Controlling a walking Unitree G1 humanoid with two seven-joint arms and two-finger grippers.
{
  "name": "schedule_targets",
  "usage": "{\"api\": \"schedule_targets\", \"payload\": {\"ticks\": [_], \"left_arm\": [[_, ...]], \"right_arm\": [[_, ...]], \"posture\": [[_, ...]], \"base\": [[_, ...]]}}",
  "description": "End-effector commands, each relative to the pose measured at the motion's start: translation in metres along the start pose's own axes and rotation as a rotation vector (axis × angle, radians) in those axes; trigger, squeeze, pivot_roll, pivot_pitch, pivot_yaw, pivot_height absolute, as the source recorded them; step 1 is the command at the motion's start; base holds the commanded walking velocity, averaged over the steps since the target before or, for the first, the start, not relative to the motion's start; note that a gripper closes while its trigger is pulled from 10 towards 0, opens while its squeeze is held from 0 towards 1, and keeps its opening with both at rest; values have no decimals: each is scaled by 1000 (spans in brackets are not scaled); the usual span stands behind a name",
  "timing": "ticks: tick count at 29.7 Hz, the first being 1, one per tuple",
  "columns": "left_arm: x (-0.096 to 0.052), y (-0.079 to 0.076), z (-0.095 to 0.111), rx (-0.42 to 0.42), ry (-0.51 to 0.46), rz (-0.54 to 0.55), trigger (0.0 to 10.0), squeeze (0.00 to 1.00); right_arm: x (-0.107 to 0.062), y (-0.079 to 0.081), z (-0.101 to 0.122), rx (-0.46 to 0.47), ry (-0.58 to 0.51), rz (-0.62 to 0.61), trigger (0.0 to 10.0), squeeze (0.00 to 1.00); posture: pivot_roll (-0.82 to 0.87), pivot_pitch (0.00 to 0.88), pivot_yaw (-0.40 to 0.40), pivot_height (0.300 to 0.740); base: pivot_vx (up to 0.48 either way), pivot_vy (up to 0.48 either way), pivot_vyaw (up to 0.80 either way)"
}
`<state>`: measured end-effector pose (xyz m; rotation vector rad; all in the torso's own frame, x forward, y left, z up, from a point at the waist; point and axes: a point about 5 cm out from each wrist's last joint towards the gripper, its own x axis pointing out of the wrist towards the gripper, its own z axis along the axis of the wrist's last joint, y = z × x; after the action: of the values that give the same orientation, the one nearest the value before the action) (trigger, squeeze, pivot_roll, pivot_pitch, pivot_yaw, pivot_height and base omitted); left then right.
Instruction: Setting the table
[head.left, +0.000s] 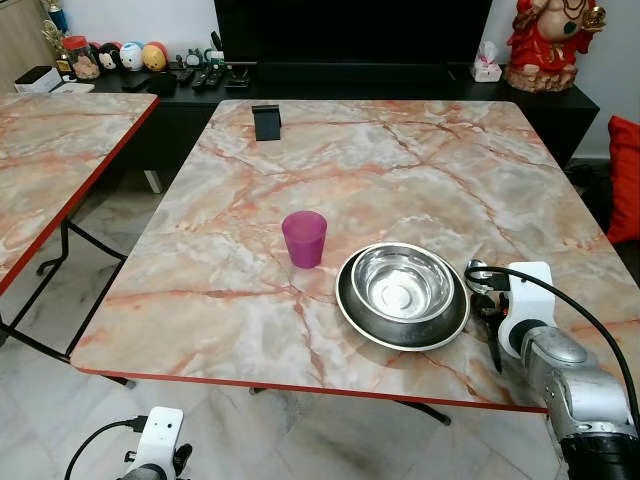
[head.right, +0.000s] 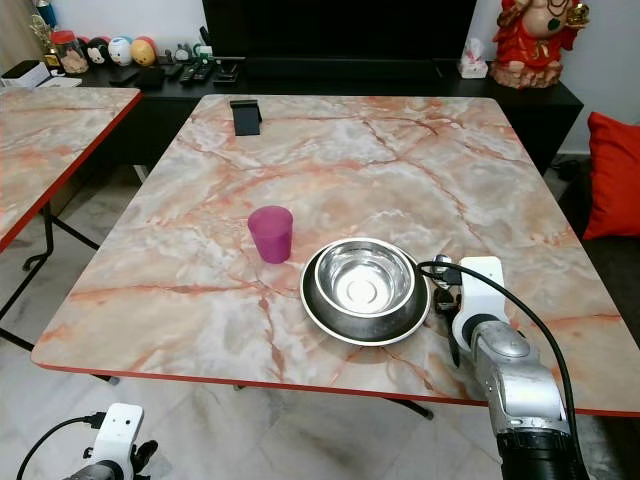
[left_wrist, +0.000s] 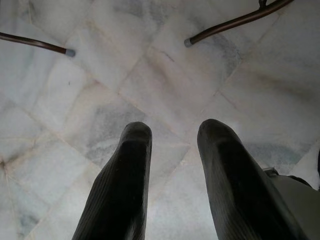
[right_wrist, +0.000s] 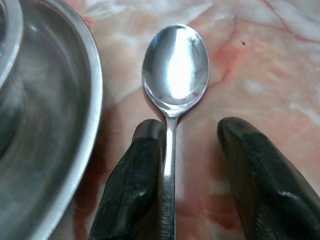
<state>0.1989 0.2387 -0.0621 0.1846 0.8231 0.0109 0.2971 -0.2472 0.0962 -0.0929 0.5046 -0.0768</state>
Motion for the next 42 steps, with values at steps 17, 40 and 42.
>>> {"api": "schedule_targets", "payload": {"ticks": [17,40,42], "left_arm": [[0,-6,-4,9,16,-9,10000,0],[0,-5,-3,20,12,-11,10000,0],[0,-6,-2,21,11,-13,10000,0]], "right_arm": [[-2,-6,7,25,-23,-19,10000,0],[2,8,-5,134,81,-20,10000,0],[2,9,-5,136,93,-19,10000,0]], "posture": [[6,40,-1,740],[8,34,10,740],[8,34,10,740]], "base": [[0,0,0],[0,0,0],[0,0,0]]}}
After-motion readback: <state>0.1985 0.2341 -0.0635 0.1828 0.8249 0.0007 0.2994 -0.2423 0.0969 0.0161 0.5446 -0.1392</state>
